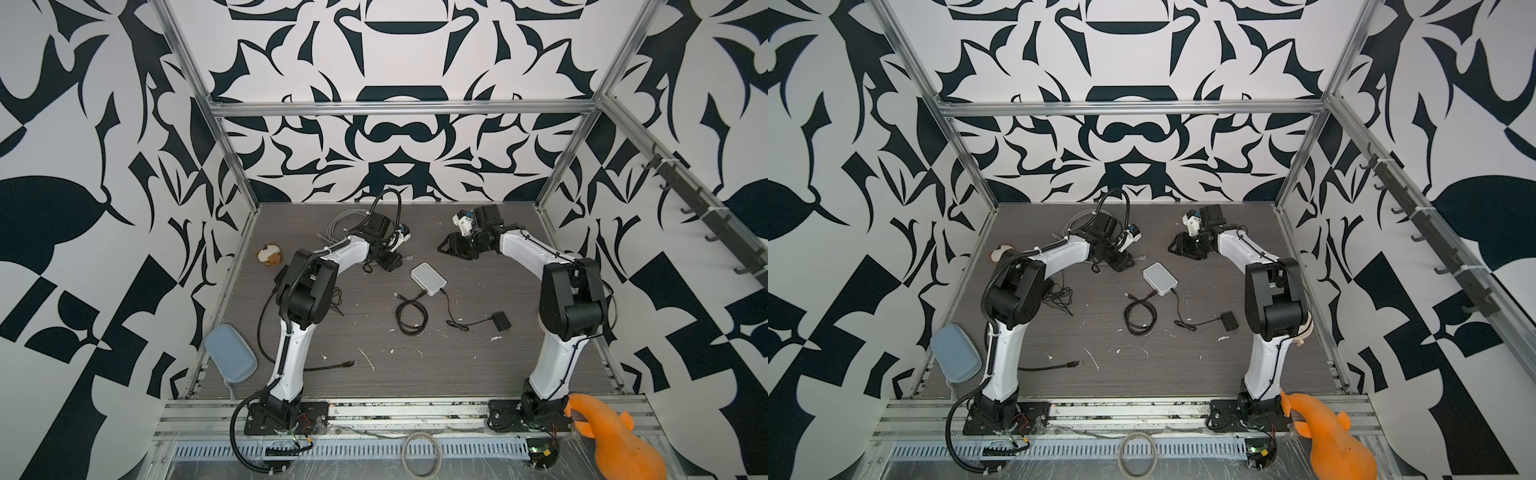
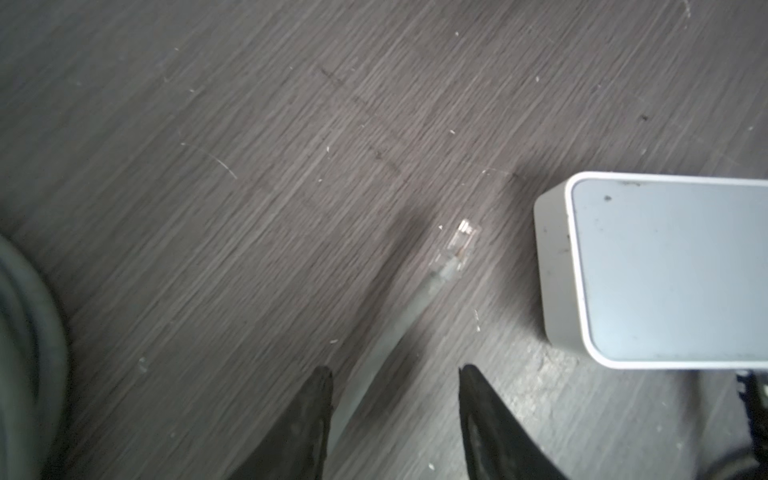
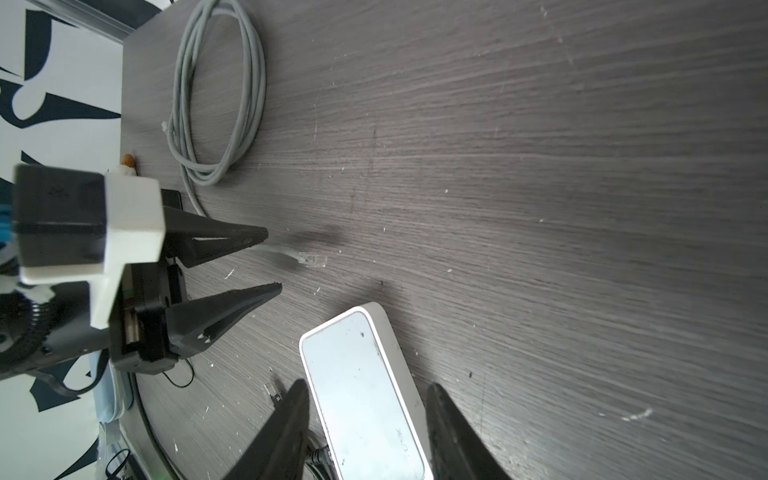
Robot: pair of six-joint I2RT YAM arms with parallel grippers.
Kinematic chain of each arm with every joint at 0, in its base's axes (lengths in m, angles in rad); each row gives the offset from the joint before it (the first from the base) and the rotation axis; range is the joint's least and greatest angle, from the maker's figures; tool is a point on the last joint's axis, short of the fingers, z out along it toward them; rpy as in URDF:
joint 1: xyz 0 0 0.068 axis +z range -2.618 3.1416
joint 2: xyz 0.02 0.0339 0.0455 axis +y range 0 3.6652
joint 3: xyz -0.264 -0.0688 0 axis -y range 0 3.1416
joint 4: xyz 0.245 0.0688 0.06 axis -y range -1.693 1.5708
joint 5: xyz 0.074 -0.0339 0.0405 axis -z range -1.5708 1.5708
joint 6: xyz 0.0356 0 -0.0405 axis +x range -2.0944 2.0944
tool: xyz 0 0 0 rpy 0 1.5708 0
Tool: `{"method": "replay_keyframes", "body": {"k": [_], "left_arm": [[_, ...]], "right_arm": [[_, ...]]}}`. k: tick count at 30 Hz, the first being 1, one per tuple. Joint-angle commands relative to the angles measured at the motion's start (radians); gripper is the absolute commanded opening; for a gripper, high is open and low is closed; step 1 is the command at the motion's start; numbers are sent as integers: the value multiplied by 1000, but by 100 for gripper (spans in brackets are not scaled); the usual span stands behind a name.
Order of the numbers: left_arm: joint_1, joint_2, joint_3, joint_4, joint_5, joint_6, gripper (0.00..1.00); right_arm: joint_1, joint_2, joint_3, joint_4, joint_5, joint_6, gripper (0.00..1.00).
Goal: Insert the plug into the switch port
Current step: 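Move the left gripper to the grey cable's plug and grasp it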
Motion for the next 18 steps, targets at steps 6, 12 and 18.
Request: {"method": "replay_keyframes", "body": {"k": [6, 12, 18], "left_arm": [[3, 73, 74, -88, 62, 66, 49], [-3, 123, 125, -100, 51, 92, 40], [1, 110, 112, -92, 114, 136, 8]], "right_arm": [[11, 30, 14, 28, -44, -22, 49], [37, 52, 29, 43, -76, -20, 49], [55, 58, 5, 103, -127, -5, 49]]}}
